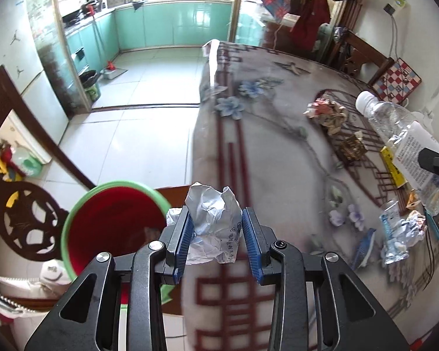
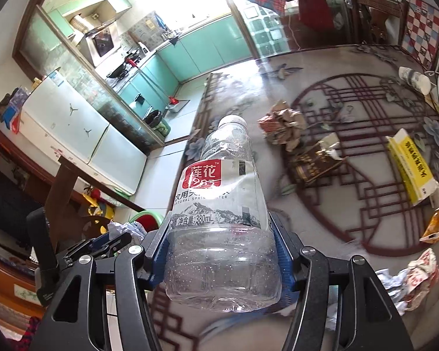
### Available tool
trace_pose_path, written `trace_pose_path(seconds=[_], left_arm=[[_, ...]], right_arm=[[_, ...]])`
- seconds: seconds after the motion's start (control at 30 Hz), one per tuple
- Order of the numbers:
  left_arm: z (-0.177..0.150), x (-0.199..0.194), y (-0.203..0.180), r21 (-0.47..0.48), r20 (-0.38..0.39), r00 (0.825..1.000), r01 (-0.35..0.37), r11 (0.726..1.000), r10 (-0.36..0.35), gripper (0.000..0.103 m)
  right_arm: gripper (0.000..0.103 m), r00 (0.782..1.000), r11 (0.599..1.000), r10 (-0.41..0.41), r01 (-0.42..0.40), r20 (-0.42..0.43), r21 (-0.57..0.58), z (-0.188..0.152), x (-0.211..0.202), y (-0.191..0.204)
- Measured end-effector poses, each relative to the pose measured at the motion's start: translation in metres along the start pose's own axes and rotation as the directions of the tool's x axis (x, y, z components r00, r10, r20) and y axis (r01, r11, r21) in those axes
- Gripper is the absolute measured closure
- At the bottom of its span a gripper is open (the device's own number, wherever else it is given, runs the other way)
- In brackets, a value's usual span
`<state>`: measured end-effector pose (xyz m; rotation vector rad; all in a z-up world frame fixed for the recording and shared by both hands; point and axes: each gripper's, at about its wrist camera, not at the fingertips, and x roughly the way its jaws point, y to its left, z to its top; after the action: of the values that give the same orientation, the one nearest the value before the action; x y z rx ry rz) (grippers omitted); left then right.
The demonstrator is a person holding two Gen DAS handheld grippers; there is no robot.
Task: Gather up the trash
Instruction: 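Carry the foil and water bottle in both grippers over the red bucket, then open the left gripper over the bucket while the right drops the bottle in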
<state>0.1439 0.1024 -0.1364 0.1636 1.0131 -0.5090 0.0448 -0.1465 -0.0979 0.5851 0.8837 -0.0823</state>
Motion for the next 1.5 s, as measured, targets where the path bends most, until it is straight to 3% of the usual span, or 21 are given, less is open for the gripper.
trace_pose_path(seconds=[0.4, 0.67, 1.13, 1.5], left_arm=[[-0.018, 0.010, 0.084, -0.082, -0.039, 0.996, -0.080, 0.993, 0.077, 0.070], [-0.027, 0.017, 0.121, -0.134, -0.068, 0.990, -0.129, 0.983, 0.121, 0.069], [-0.036, 0.033, 0.148, -0.173, -0.135, 0.976, -0.191, 0.966, 0.169, 0.069], [-0.035, 0.036, 0.151, -0.185, -0.145, 0.974, -0.198, 0.962, 0.173, 0.069]], right_arm=[[0.044, 0.994, 0.993, 0.056, -0.066, -0.094, -0.098, -0.019, 0.050, 0.080], [0.044, 0.977, 0.980, 0.094, -0.124, -0.189, -0.153, -0.032, 0.091, 0.120], [0.044, 0.924, 0.950, 0.138, -0.225, -0.357, -0.215, -0.046, 0.164, 0.177], [0.044, 0.907, 0.937, 0.108, -0.229, -0.406, -0.263, -0.055, 0.187, 0.191]])
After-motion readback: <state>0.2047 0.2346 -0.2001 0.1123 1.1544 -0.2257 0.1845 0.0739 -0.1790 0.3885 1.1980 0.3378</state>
